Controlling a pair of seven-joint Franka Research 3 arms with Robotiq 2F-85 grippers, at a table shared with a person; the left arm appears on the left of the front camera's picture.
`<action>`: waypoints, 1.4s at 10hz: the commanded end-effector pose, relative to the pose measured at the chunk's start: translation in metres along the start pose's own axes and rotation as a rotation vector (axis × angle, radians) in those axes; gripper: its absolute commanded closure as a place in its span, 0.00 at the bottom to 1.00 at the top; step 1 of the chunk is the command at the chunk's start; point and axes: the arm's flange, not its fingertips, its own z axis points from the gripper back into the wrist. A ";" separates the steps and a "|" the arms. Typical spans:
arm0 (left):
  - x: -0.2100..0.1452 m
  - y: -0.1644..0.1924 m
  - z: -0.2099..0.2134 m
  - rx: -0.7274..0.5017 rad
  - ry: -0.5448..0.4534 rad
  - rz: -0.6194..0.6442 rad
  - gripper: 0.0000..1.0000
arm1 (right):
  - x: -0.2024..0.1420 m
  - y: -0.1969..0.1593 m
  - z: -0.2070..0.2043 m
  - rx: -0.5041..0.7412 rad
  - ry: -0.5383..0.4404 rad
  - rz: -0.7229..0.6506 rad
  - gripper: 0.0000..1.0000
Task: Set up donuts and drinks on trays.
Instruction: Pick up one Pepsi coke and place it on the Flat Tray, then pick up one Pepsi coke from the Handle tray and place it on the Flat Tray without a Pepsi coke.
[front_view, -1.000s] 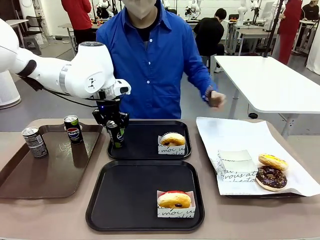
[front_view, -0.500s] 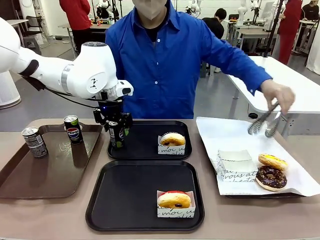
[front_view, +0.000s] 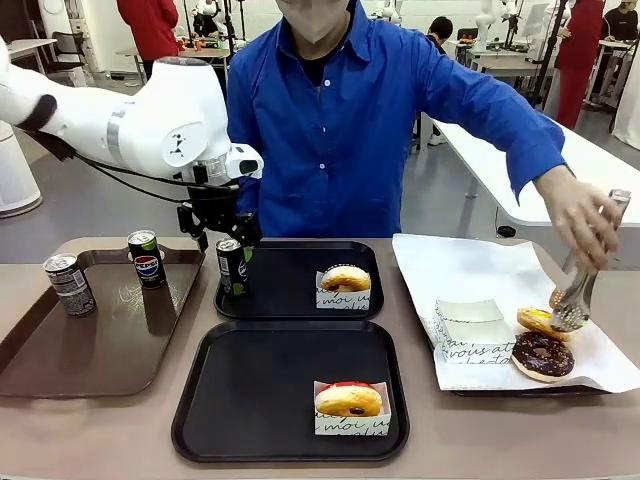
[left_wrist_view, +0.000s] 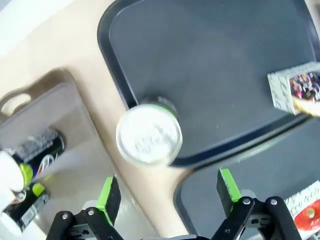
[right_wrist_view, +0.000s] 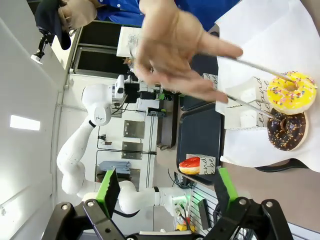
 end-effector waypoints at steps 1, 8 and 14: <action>-0.040 -0.001 0.031 0.023 0.003 -0.053 0.00 | 0.001 0.000 -0.001 0.017 -0.004 0.013 0.00; -0.076 0.003 0.052 0.033 0.019 -0.069 0.00 | 0.001 0.000 -0.001 0.017 -0.004 0.013 0.00; -0.066 0.030 0.069 0.024 0.012 -0.008 0.00 | 0.001 0.000 -0.001 0.017 -0.004 0.013 0.00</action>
